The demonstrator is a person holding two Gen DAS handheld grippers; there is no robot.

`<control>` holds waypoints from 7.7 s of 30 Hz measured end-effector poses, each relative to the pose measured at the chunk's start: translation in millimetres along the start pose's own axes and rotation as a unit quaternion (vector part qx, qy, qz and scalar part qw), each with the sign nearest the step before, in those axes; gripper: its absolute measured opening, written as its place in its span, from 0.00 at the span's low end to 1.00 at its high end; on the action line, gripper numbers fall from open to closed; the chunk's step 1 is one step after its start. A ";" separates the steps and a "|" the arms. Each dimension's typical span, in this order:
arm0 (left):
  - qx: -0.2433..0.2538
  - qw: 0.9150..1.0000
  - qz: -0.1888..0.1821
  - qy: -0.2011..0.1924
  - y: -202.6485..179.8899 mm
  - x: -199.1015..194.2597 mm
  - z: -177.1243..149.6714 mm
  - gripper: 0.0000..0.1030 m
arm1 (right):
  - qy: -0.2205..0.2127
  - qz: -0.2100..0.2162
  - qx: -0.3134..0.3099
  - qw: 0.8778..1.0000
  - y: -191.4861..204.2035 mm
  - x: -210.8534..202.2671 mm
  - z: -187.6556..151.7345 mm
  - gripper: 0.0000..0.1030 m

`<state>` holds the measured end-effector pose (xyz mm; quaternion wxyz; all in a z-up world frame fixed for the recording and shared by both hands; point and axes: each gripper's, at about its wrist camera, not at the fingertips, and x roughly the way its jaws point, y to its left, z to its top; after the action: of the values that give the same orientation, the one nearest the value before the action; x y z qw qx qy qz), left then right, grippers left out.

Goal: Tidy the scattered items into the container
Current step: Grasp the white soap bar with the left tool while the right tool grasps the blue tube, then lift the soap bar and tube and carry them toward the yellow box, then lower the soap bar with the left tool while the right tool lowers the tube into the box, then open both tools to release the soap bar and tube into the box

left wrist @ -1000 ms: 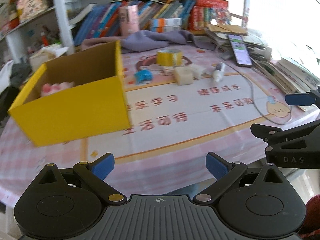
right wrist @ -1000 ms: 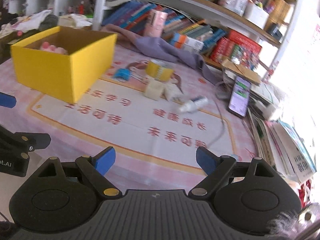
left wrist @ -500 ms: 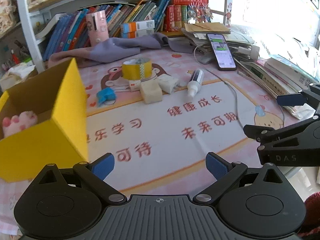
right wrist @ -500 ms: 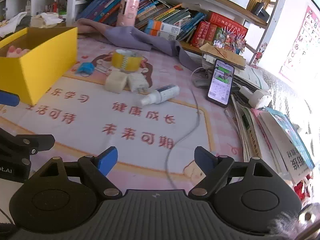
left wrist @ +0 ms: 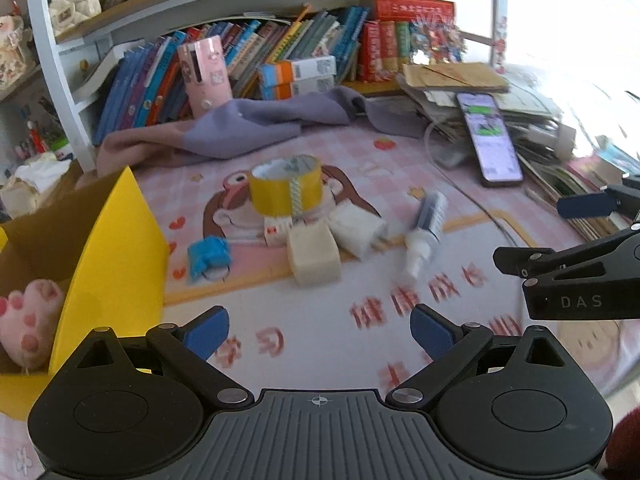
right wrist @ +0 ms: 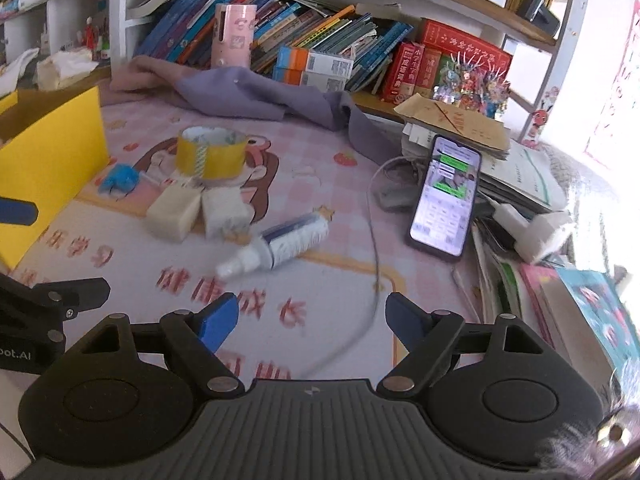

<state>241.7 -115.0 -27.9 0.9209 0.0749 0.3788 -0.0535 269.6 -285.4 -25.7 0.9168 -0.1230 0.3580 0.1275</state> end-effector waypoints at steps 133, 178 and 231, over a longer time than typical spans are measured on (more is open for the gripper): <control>-0.122 0.992 0.031 -0.016 160.2 -202.1 -193.3 0.33 | 0.025 0.208 -0.132 0.969 264.1 -137.2 -56.4 0.30; -0.114 0.987 0.093 -0.063 249.0 -132.7 -57.5 0.33 | -0.069 0.312 -0.064 0.946 256.2 -41.2 114.9 0.30; -0.086 0.991 0.095 -0.048 230.4 -78.1 -27.8 0.73 | -0.067 0.276 -0.160 0.946 287.1 38.5 189.4 0.45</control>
<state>203.0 119.7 30.1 0.9419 0.0281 0.3287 0.0636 323.0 49.3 44.4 0.8360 -0.1553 0.2907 0.4387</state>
